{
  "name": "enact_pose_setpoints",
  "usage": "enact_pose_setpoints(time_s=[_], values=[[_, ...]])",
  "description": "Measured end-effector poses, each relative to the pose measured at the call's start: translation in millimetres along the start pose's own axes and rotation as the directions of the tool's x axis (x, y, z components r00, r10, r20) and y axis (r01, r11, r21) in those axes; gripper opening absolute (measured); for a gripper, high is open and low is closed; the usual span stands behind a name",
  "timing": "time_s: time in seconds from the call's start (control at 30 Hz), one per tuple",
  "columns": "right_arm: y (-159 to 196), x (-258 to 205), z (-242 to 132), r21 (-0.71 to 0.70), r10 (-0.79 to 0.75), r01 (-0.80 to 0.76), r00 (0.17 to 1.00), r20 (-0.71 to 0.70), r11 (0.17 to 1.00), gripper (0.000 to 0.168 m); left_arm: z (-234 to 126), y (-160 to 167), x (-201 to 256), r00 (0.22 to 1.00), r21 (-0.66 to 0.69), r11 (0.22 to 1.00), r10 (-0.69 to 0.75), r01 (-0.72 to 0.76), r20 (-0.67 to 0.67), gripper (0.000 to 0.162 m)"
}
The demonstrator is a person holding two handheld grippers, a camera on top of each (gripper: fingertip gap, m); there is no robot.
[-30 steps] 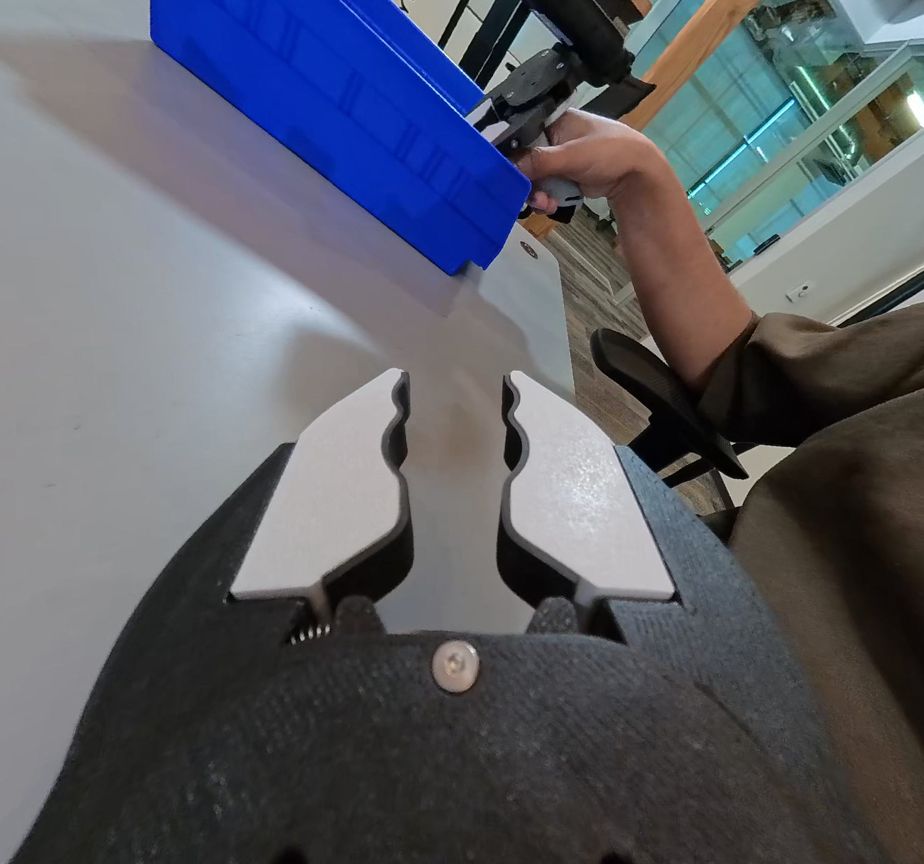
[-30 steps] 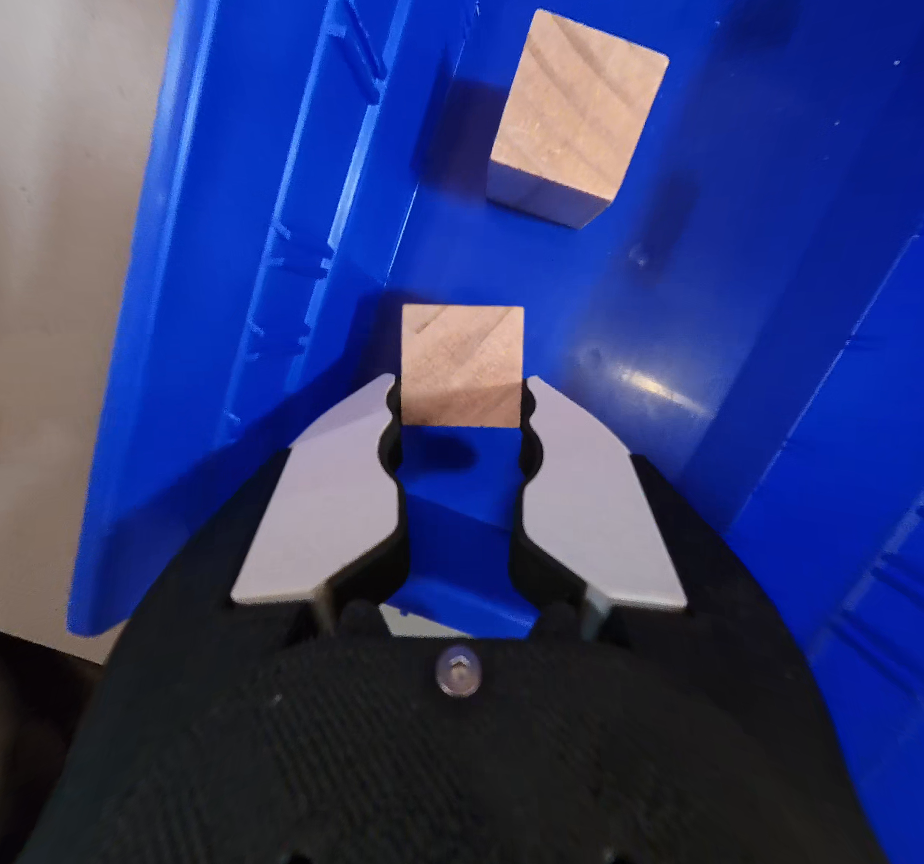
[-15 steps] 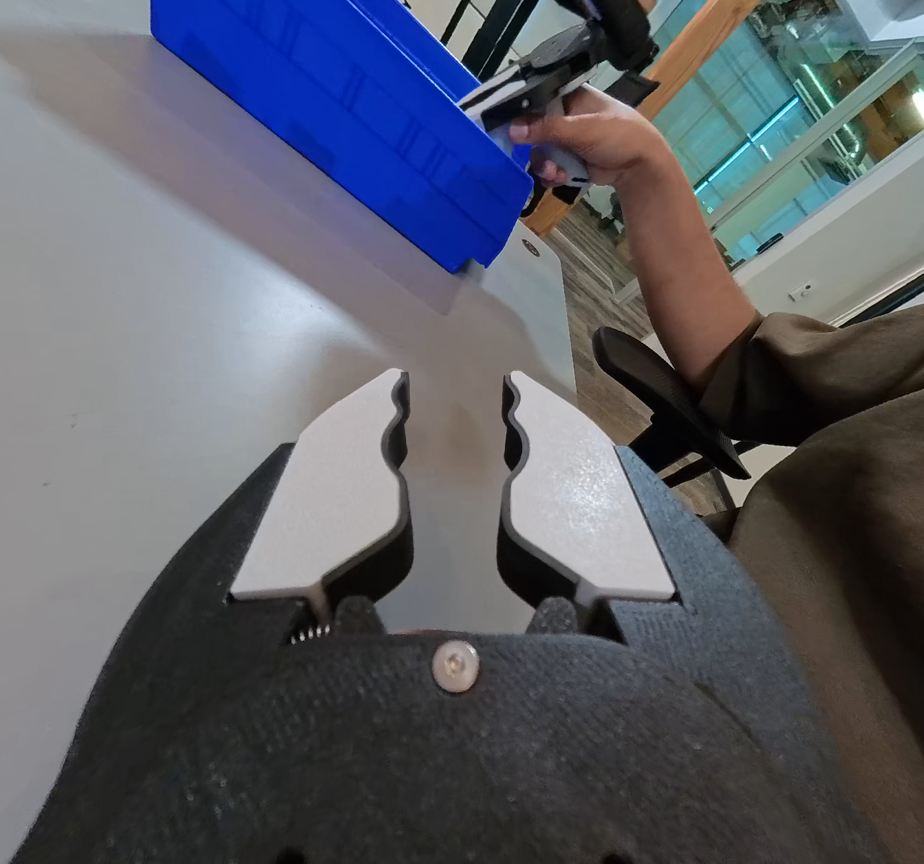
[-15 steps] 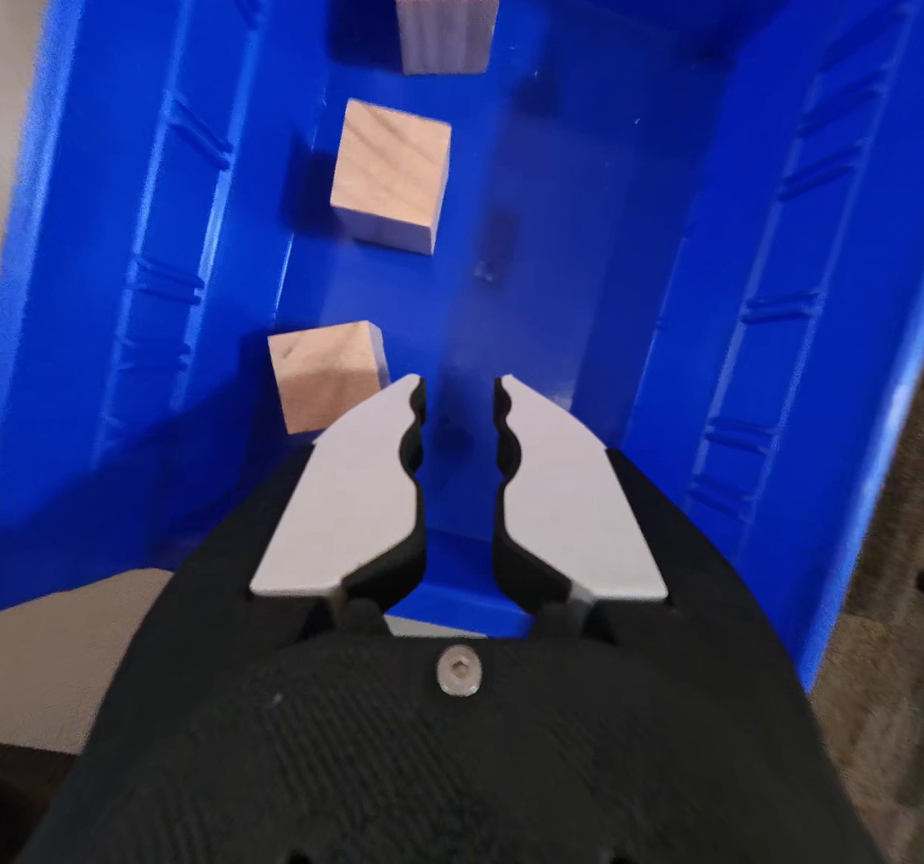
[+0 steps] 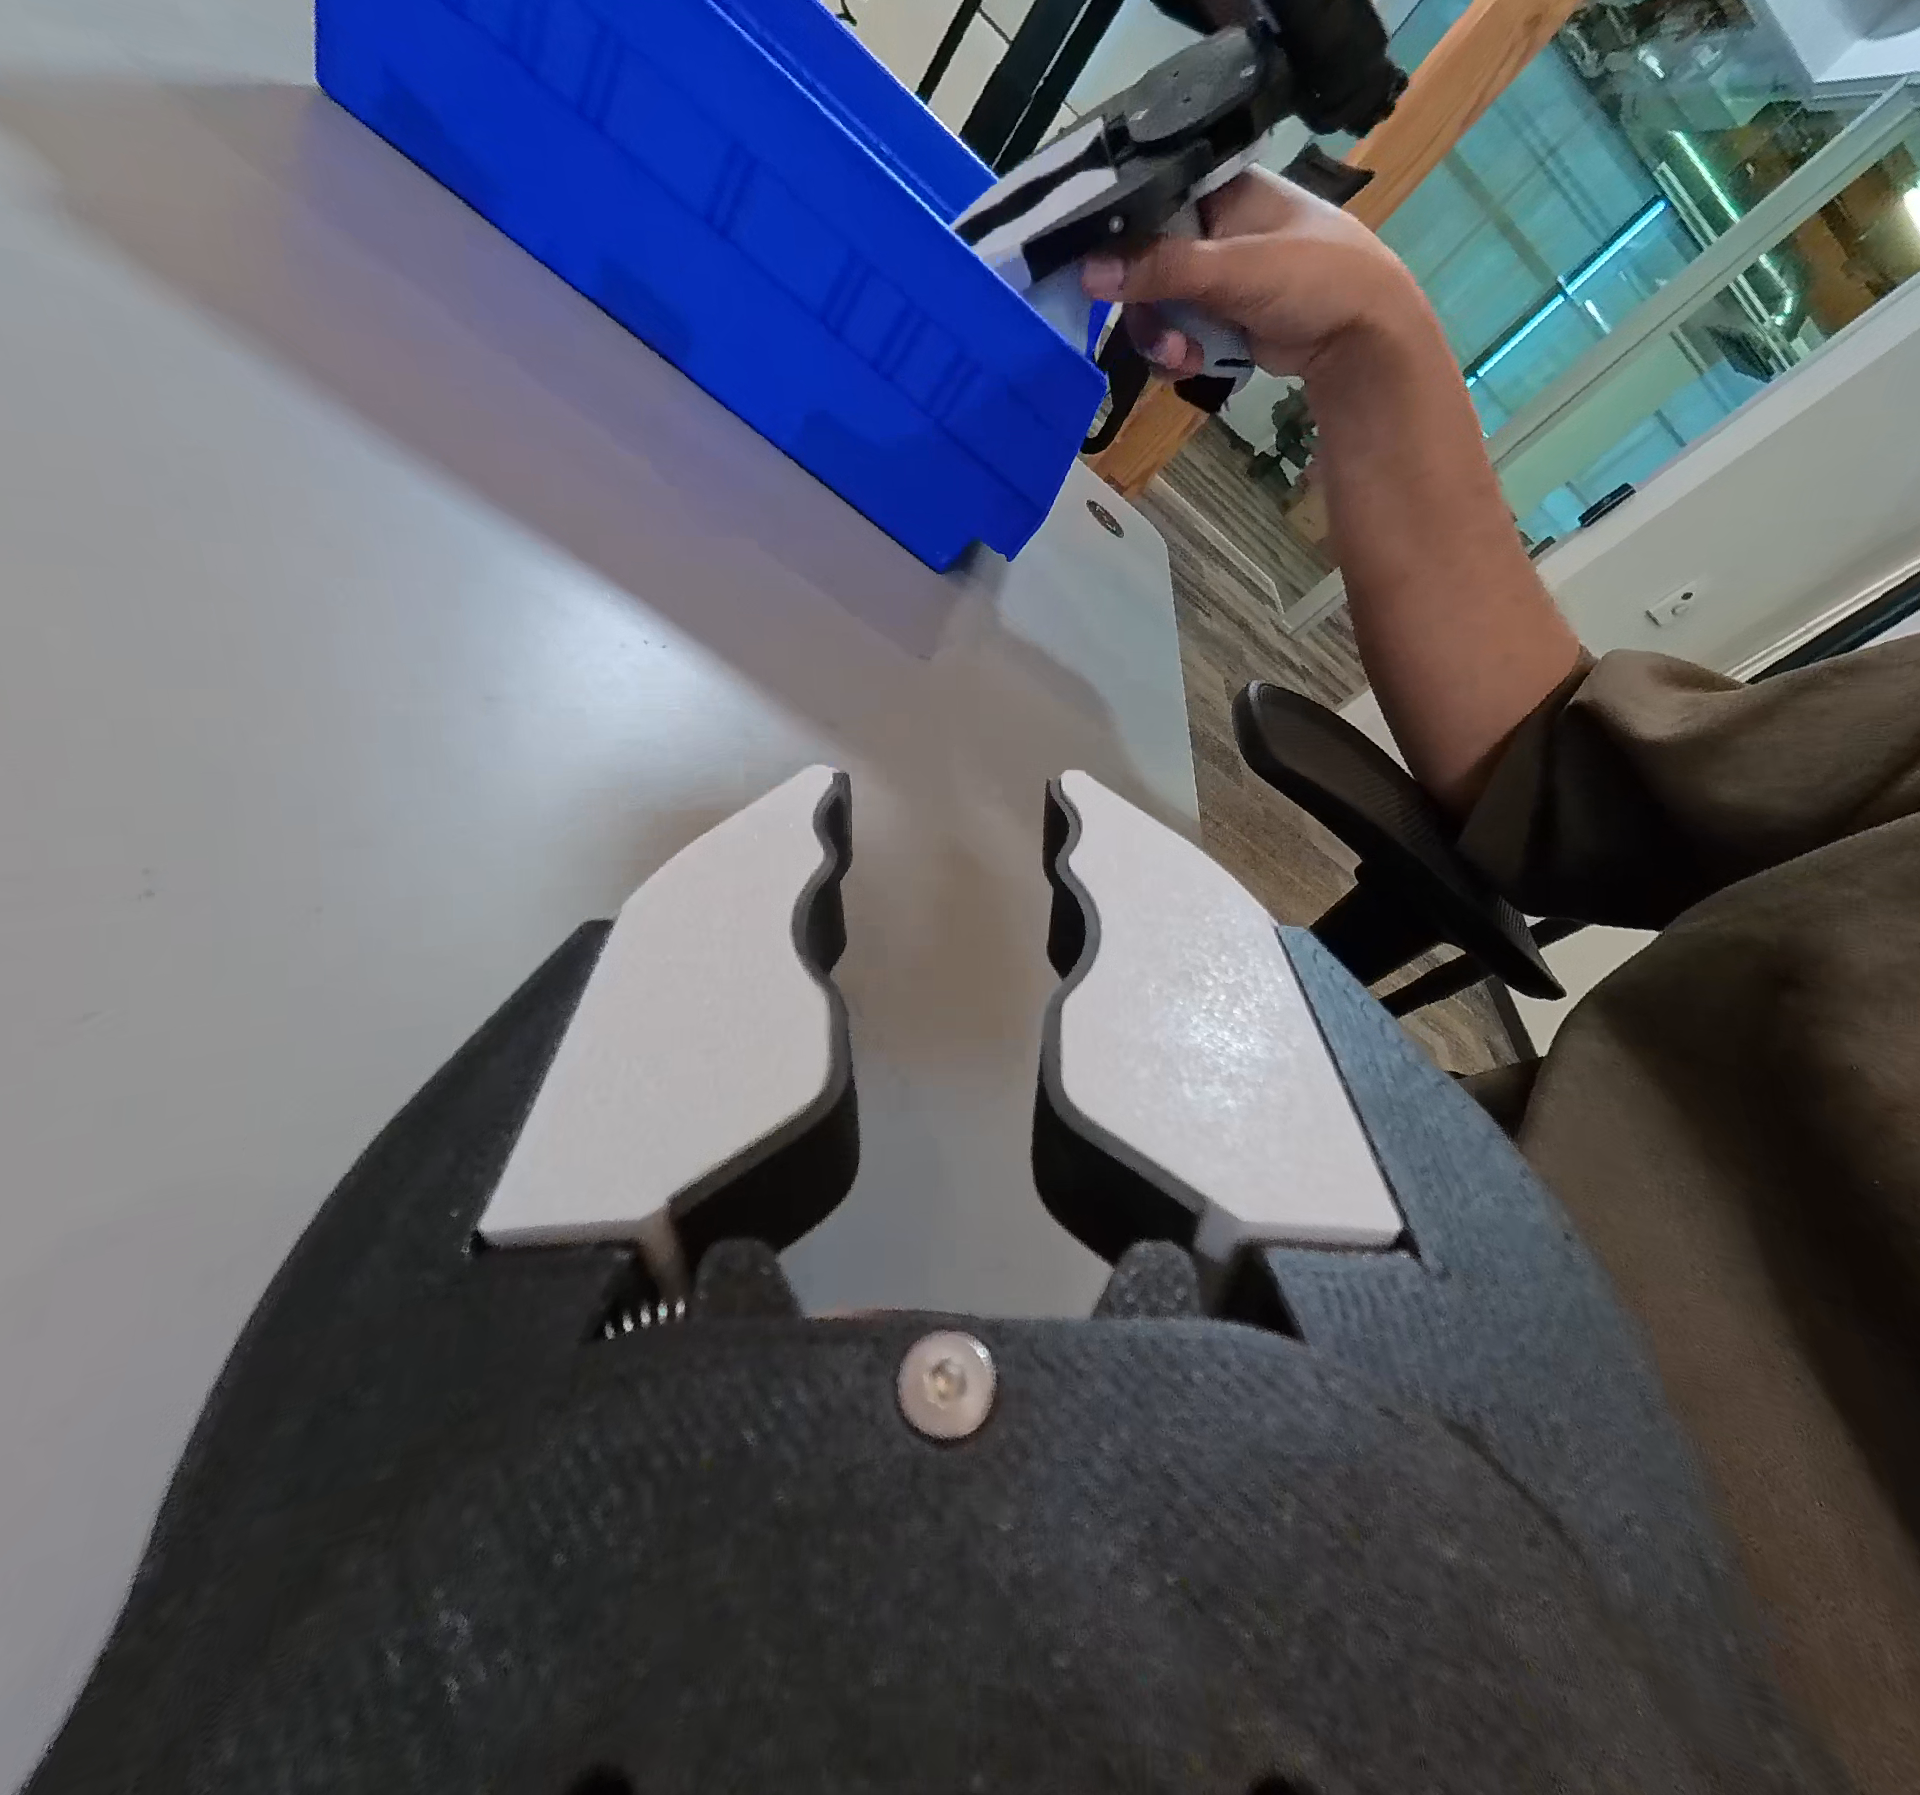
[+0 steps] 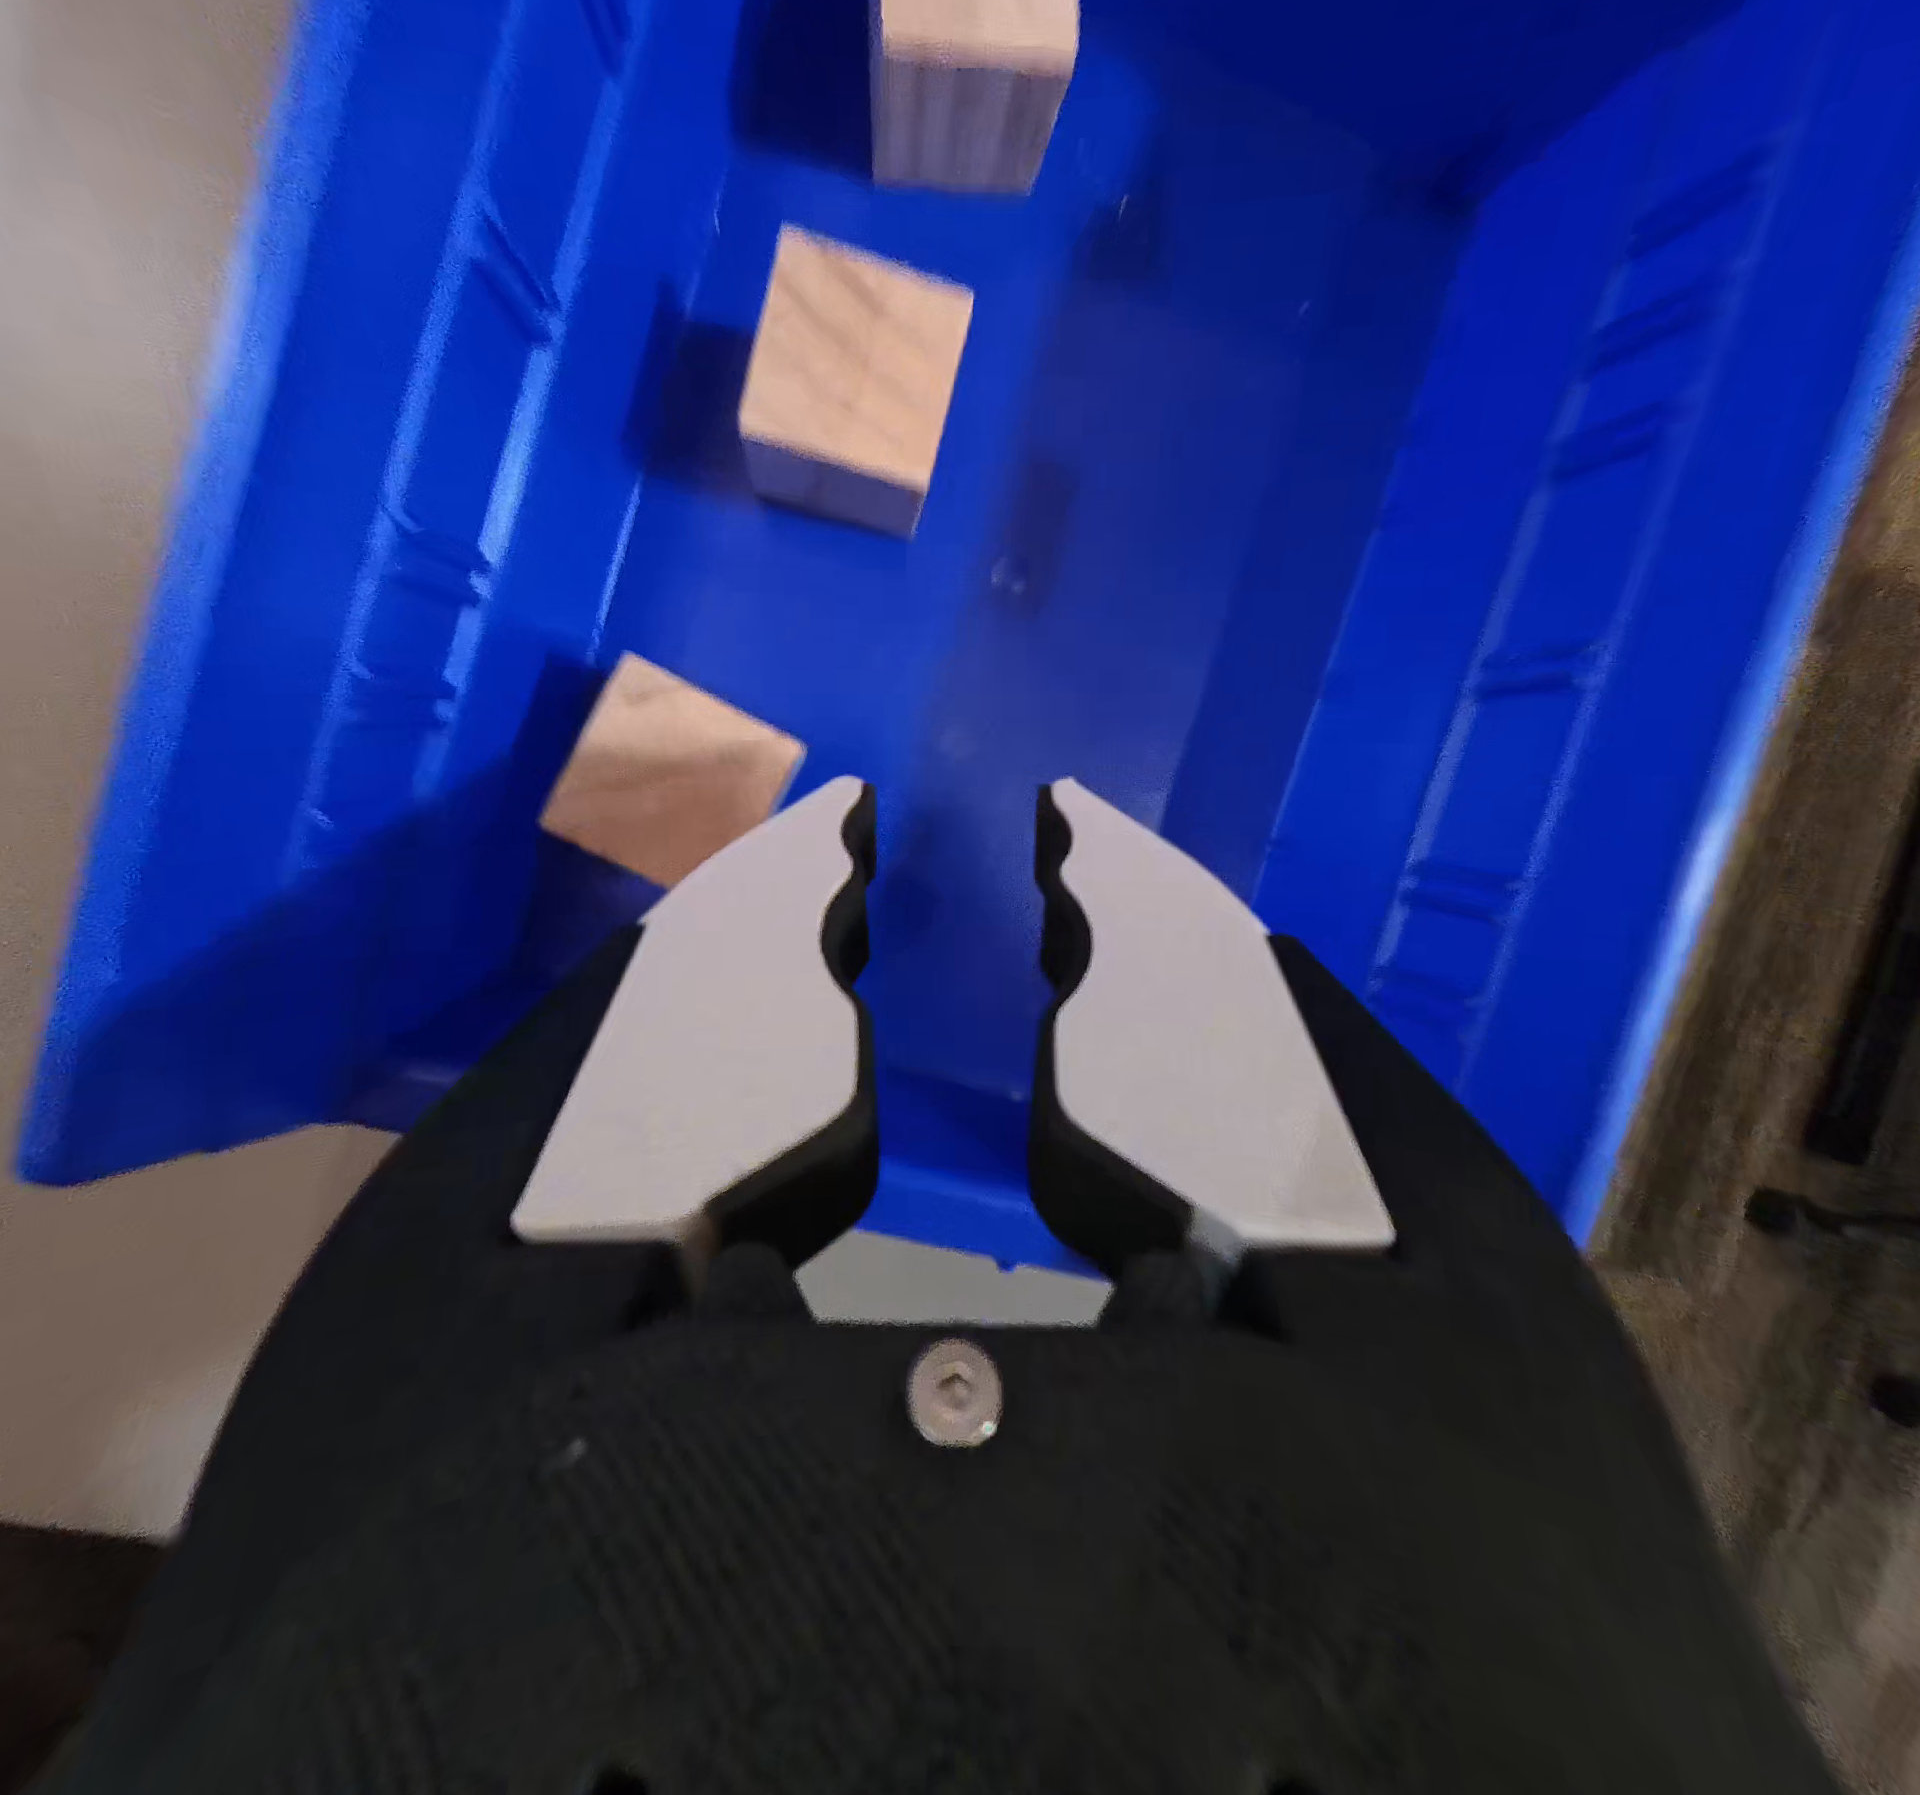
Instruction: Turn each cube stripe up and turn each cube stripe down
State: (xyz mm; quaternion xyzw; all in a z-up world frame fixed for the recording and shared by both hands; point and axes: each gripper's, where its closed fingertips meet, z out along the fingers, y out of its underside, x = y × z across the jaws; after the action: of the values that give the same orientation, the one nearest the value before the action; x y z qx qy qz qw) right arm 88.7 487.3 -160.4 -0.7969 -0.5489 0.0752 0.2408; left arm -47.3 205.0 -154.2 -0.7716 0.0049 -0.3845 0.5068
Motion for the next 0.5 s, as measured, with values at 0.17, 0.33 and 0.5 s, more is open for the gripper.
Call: enact_pose_setpoints(time_s=[0.17, 0.33, 0.5], values=[[-81, -27, -68, 0.479, 0.008, -0.039, 0.998, 0.067, 0.877, 0.026, -5, -9, -4, 0.999, 0.013, 0.999, 0.031, -0.032, 0.032, 0.038], [-101, -112, -115, 0.616, -0.138, -0.048, 0.958, 0.251, 0.786, 0.029, -40, -63, -26, 0.967, 0.183, 0.976, 0.072, -0.118, 0.243, 0.063], [-82, -216, -116, 0.634, -0.253, -0.088, 0.868, 0.427, 0.768, 0.026, -150, -162, -41, 0.898, 0.470, 0.852, 0.001, -0.231, 0.439, 0.063]])
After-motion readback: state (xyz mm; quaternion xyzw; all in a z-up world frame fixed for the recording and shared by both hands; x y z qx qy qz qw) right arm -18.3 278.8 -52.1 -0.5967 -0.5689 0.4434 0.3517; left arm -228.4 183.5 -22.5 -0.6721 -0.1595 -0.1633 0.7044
